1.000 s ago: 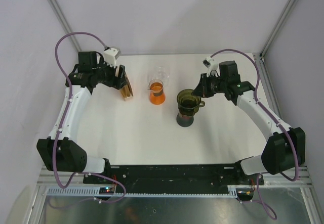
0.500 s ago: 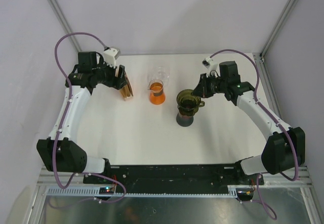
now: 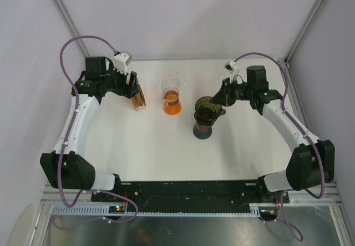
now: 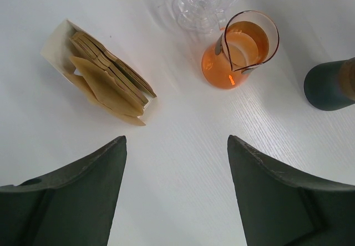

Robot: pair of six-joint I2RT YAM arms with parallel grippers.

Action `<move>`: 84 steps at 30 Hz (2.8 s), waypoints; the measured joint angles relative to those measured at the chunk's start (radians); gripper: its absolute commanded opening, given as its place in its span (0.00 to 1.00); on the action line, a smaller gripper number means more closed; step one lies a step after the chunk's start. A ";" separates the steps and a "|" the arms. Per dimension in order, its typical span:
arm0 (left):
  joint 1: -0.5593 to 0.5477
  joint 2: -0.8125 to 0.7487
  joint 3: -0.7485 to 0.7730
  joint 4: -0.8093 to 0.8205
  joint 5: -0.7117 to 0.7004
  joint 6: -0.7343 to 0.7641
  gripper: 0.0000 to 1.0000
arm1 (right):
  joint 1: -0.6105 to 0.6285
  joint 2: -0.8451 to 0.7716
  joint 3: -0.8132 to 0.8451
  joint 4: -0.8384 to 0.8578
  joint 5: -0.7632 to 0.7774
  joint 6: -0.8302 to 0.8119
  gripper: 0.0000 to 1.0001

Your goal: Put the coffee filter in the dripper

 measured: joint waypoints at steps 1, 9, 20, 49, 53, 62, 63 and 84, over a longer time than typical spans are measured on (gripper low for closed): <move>0.000 0.000 0.000 0.000 0.000 0.000 0.78 | -0.004 0.000 0.000 0.005 -0.016 -0.008 0.00; 0.000 0.000 0.000 0.000 0.002 0.000 0.78 | -0.010 0.086 0.083 -0.108 -0.092 -0.145 0.00; 0.000 0.000 -0.008 0.005 0.015 0.000 0.78 | 0.024 0.175 0.264 -0.300 -0.095 -0.311 0.00; 0.001 -0.001 -0.031 0.007 0.018 0.007 0.78 | 0.049 0.254 0.314 -0.390 -0.093 -0.374 0.56; 0.001 -0.001 -0.032 0.007 0.018 0.008 0.78 | 0.061 0.253 0.337 -0.390 -0.081 -0.370 0.67; 0.019 -0.001 -0.042 0.037 -0.028 -0.013 0.69 | 0.070 0.184 0.360 -0.349 0.000 -0.320 0.80; 0.029 -0.001 -0.050 0.050 -0.045 -0.025 0.67 | 0.070 0.167 0.359 -0.334 0.024 -0.299 0.79; 0.064 0.189 -0.194 0.377 -0.311 -0.247 0.40 | 0.070 -0.011 0.245 -0.202 0.359 -0.148 0.77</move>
